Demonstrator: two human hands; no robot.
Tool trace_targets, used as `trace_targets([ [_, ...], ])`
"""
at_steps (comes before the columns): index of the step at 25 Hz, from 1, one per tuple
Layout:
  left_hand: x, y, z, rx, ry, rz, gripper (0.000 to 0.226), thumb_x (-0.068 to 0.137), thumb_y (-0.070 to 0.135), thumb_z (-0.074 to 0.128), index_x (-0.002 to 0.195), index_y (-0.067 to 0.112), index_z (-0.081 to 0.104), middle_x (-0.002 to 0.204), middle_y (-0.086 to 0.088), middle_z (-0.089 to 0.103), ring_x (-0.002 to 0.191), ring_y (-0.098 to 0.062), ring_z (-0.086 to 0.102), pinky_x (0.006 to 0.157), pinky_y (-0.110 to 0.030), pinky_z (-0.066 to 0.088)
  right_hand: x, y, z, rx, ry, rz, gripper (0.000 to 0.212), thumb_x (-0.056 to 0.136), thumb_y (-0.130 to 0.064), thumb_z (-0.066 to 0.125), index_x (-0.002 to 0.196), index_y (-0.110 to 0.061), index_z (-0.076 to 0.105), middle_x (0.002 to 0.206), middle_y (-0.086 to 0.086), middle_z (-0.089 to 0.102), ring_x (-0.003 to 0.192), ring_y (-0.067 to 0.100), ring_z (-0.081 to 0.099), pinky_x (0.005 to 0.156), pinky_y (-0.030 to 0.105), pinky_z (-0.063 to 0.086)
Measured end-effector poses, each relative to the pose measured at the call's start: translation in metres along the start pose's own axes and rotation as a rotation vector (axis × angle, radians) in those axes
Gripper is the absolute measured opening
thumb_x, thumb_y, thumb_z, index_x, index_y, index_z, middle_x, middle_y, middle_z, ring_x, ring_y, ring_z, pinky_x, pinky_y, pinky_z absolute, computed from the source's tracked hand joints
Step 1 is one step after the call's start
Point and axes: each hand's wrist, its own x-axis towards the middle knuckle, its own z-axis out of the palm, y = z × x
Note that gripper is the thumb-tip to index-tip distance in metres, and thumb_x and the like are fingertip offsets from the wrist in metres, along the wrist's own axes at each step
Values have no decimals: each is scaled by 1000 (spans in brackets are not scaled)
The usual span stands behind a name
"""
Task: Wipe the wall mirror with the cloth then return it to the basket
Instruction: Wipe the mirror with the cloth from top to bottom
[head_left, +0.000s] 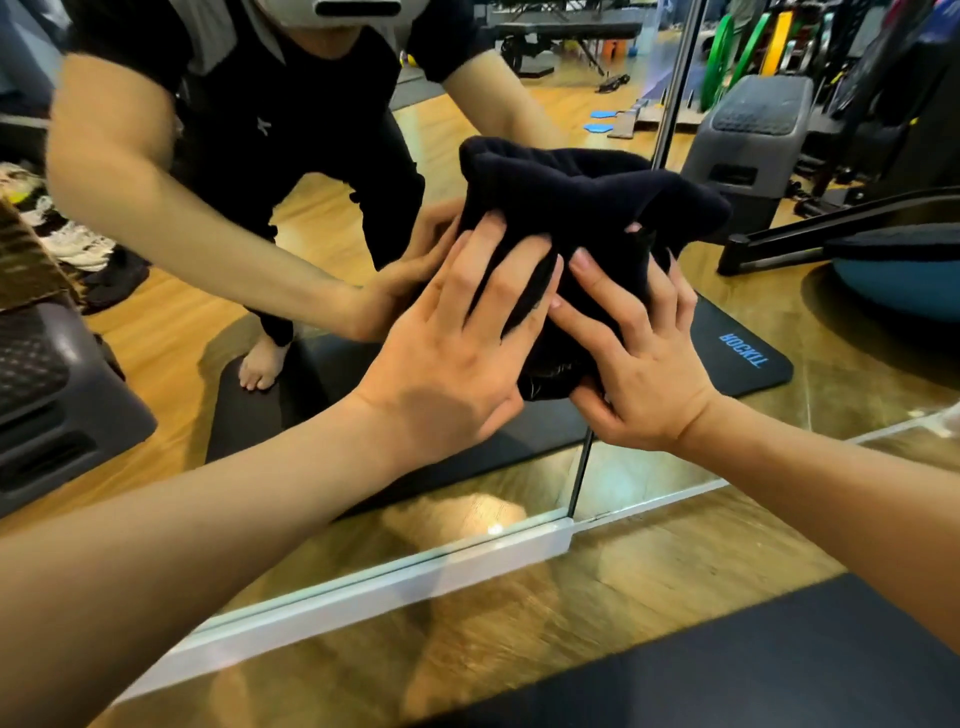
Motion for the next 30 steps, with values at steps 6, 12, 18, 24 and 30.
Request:
trace_targets([
  [6, -5, -1, 8, -23, 58, 23, 70, 83, 22, 51, 147, -5, 42, 150, -31, 42, 142, -51, 27, 121, -58, 22, 0, -4, 4, -21, 18, 4, 70, 81, -33, 61, 147, -21, 40, 156, 10, 29, 143, 46, 25, 113, 69, 25],
  [12, -10, 4, 9, 25, -9, 12, 73, 85, 24, 48, 151, -6, 34, 154, -31, 35, 145, -52, 26, 119, -59, 24, -3, -6, -9, -70, -93, -1, 74, 82, -33, 61, 151, -23, 36, 161, 10, 24, 146, 47, 22, 118, 65, 21],
  [18, -21, 8, 4, 74, -80, 11, 78, 88, 34, 48, 153, -4, 27, 156, -30, 29, 147, -51, 22, 122, -58, 18, -13, -17, -10, -124, -161, 22, 78, 83, -34, 61, 156, -22, 34, 164, 13, 24, 149, 50, 22, 119, 64, 21],
  [24, -39, -4, -5, 128, -115, 47, 82, 83, 34, 53, 153, -3, 30, 156, -27, 32, 146, -49, 25, 122, -58, 19, -8, -29, -18, -123, -225, -25, 74, 92, -30, 61, 159, -25, 31, 168, 10, 19, 152, 49, 15, 122, 63, 18],
  [30, -68, -28, -15, 192, -125, 76, 80, 84, 36, 56, 152, -1, 35, 154, -26, 37, 144, -48, 32, 120, -58, 24, 5, -58, -5, -74, -207, -41, 68, 96, -28, 59, 159, -26, 33, 168, 7, 19, 153, 49, 12, 121, 66, 17],
])
